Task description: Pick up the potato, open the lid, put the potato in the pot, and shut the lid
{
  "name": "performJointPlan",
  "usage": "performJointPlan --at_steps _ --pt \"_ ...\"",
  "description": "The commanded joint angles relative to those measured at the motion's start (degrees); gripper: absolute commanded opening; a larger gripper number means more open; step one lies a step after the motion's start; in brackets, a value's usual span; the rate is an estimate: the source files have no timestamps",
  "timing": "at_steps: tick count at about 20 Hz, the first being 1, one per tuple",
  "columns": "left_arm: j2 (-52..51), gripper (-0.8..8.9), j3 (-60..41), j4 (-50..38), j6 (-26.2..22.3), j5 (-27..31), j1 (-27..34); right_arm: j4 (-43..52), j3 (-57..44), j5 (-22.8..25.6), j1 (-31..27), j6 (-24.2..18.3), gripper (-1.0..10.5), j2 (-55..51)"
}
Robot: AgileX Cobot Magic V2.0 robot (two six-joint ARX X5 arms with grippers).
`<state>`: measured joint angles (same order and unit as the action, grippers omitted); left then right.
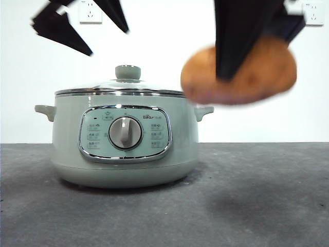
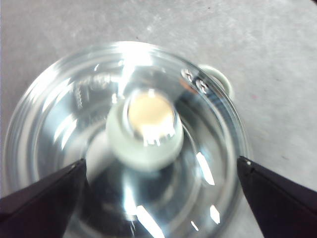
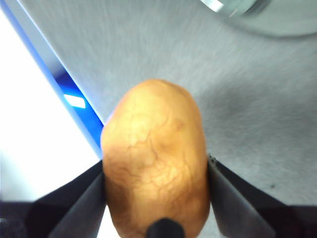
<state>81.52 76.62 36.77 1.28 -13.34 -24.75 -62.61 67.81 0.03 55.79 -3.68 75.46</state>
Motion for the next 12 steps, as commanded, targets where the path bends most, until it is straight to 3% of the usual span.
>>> performJointPlan --at_steps 1,9,12 --pt "3.56 5.31 0.37 -2.8 -1.05 3.61 -2.14 -0.66 0.2 0.22 -0.04 3.15 -0.2 -4.02" --pt "8.26 5.17 0.37 -9.2 -1.25 11.65 -6.62 -3.58 0.2 0.7 -0.02 8.11 -0.2 -13.25" --pt "9.29 3.6 0.37 -8.76 -1.31 12.98 -6.95 -4.55 0.2 0.7 -0.02 8.7 -0.2 -13.6"
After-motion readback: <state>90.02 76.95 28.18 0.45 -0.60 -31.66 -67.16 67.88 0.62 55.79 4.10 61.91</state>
